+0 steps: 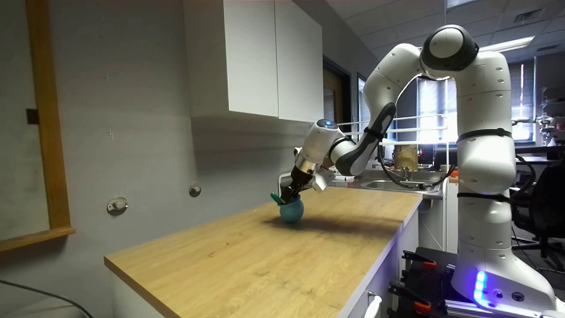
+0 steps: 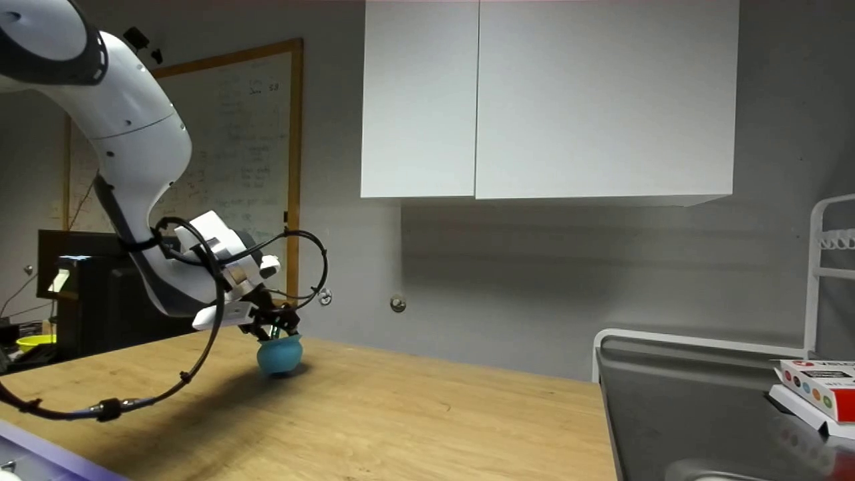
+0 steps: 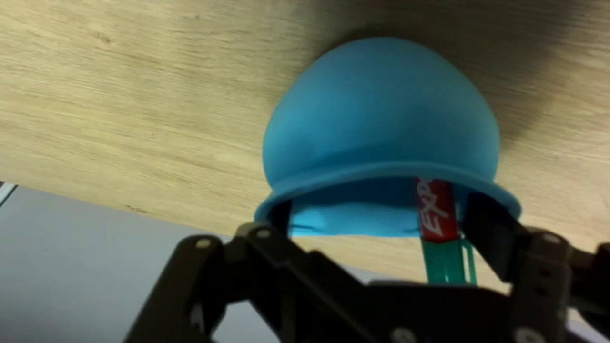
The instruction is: Put the marker in the blue bowl
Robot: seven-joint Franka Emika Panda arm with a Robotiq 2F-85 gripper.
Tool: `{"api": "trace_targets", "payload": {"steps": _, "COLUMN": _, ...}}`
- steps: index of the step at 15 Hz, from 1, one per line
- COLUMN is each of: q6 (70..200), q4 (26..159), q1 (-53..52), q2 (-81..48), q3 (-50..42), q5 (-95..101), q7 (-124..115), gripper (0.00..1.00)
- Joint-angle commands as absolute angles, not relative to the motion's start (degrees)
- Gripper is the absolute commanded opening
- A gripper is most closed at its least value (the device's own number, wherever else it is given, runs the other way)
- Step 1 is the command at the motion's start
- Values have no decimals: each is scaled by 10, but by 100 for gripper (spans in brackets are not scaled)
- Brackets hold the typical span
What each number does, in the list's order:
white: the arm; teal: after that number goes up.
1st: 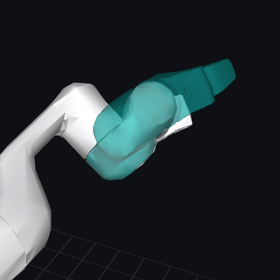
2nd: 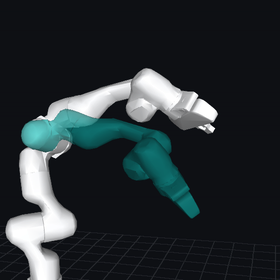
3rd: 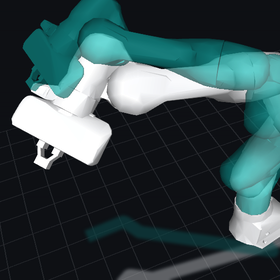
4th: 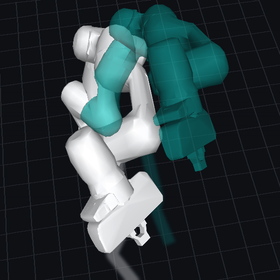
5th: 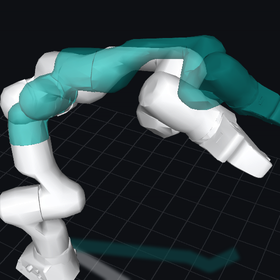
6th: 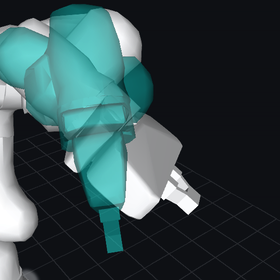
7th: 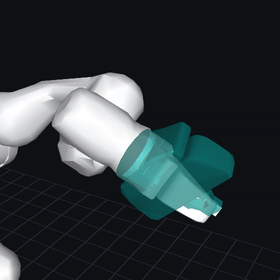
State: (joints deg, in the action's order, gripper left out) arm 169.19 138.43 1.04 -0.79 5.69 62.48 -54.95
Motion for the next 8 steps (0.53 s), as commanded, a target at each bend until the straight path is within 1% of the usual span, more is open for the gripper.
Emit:
{"api": "trace_targets", "payload": {"steps": 1, "q6": 1699, "q4": 1389, "q1": 11, "q2": 10, "q3": 57, "q5": 603, "q7": -542, "gripper": 100}}
{"api": "trace_targets", "payload": {"steps": 8, "q6": 1734, "q4": 1433, "q1": -5, "q2": 64, "q3": 55, "q5": 445, "q7": -437, "gripper": 100}}
